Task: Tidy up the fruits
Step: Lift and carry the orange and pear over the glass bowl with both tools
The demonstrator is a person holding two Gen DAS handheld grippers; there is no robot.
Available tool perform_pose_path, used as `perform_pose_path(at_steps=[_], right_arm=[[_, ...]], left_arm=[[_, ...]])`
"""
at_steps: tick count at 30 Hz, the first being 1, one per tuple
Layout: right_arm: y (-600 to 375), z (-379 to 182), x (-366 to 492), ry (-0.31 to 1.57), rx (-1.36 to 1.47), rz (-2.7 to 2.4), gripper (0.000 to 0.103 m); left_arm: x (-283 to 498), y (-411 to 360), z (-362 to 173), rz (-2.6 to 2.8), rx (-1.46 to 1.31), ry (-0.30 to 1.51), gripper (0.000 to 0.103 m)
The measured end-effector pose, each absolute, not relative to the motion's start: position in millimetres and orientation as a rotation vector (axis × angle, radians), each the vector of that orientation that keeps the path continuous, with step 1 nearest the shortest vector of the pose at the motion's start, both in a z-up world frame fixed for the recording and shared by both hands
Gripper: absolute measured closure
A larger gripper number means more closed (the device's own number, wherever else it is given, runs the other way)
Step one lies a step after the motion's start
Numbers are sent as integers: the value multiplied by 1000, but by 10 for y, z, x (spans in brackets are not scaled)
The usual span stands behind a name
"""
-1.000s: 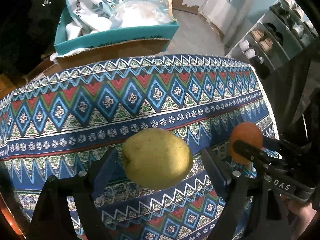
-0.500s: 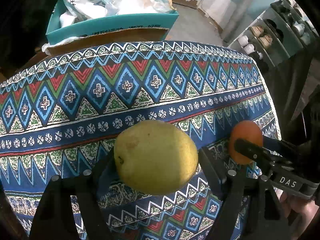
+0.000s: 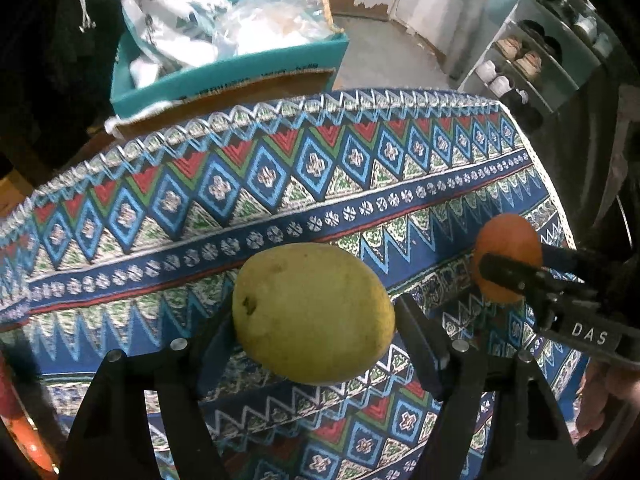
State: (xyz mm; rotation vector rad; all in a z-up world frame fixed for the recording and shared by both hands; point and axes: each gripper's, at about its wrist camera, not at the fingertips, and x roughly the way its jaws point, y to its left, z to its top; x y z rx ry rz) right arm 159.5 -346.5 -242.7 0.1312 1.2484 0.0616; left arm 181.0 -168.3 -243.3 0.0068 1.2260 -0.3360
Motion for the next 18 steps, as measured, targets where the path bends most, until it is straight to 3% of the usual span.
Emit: perform_pose_path(at_steps=[18], right_arm=[[-3165,-1551,1349,1059,47,142,36]], left_arm=[[1439,-1314,-1541,-302,74,1048,25]])
